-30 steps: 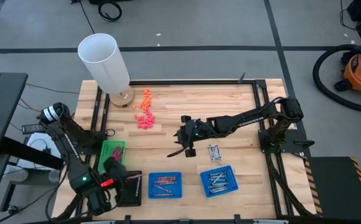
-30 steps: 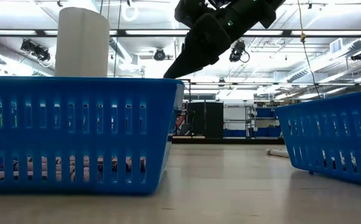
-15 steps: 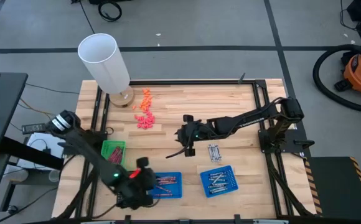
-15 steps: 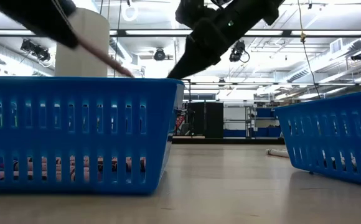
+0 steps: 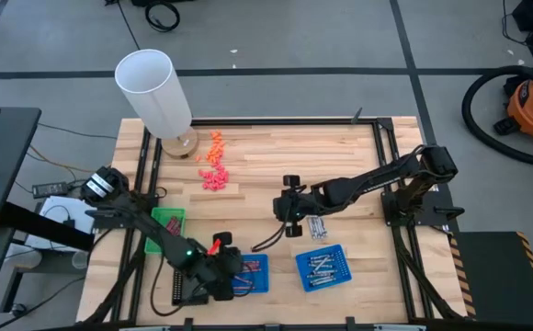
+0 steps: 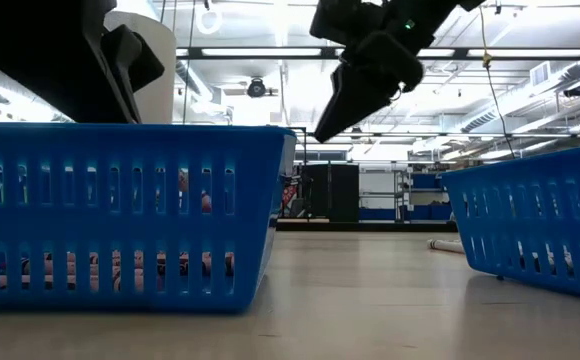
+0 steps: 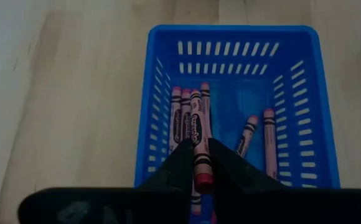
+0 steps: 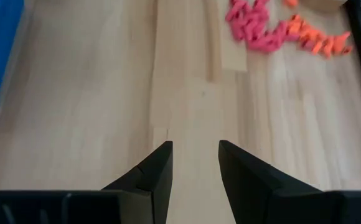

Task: Sort crayons
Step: Put the pink crayon into the left blue basket, then put the white crayon into the black basket

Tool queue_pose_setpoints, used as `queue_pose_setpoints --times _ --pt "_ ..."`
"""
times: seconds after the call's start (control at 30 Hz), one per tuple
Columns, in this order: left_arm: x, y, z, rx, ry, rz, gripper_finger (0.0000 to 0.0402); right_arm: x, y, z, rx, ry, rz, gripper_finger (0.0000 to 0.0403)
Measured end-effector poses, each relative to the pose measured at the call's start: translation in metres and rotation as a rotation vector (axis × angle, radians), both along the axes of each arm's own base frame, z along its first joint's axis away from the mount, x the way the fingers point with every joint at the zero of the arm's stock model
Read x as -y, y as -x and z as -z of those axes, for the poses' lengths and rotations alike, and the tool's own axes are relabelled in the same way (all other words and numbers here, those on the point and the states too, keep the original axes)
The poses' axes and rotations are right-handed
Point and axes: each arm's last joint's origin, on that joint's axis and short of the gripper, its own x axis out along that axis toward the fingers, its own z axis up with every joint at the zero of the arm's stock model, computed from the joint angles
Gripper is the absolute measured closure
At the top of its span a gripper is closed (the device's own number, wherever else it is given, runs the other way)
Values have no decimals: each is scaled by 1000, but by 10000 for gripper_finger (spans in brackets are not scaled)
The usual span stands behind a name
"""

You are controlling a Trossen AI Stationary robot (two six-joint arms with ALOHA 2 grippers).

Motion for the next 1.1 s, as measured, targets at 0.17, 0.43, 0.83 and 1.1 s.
queue_pose_setpoints --times 0.17,0.43,0.83,1.1 --pt "0 0 0 -2 2 11 359 -4 4 3 -43 -59 -12 263" --pt "1 -1 -1 6 -3 30 297 -15 6 3 -42 -73 -27 257" --pt "-14 8 -24 -6 -65 72 237 -25 18 10 -154 -103 -3 257" --pt "-34 14 -55 110 -253 69 237 -26 29 15 -263 -225 88 257"
